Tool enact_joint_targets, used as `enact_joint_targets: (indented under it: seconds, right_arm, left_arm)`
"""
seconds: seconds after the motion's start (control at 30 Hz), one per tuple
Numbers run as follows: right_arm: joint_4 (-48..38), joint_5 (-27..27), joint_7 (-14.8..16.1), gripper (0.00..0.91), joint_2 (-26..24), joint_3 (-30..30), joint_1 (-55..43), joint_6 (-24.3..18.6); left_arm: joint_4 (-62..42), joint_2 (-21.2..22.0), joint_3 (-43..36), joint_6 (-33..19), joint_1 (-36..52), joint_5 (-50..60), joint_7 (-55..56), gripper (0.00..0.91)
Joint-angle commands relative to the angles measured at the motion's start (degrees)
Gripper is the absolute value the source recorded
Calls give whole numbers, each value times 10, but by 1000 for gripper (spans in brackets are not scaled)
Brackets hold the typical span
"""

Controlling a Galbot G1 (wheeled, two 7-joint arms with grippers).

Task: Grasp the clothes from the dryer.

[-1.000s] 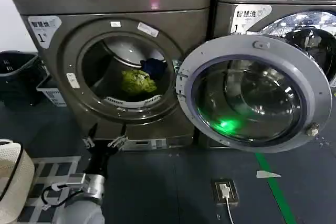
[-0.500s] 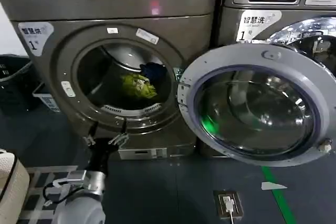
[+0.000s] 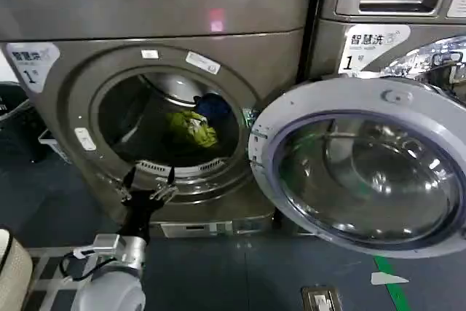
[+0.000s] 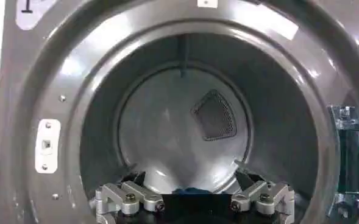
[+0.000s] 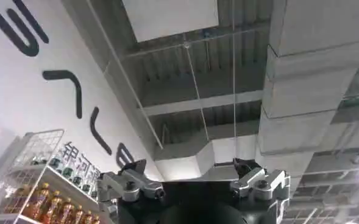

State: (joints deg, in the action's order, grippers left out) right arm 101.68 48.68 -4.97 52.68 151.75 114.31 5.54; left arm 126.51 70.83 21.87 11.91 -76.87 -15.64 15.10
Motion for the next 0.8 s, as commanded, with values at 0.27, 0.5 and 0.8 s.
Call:
enact_joint_targets:
  seconds: [0.27,0.5,0.8]
  right_arm:
    - [1,-2,2,907,1,0,-2,0]
    - [1,-2,2,907,4,2,-1,0]
    - [0,0,3,907,5,6,1,0]
  left_arm:
    - [-2,2,-1,1,4,1,-2,907]
    - [-2,3,-1,1,2,1,-2,907]
    - [3,2,1,0,-1,1,-2,907]
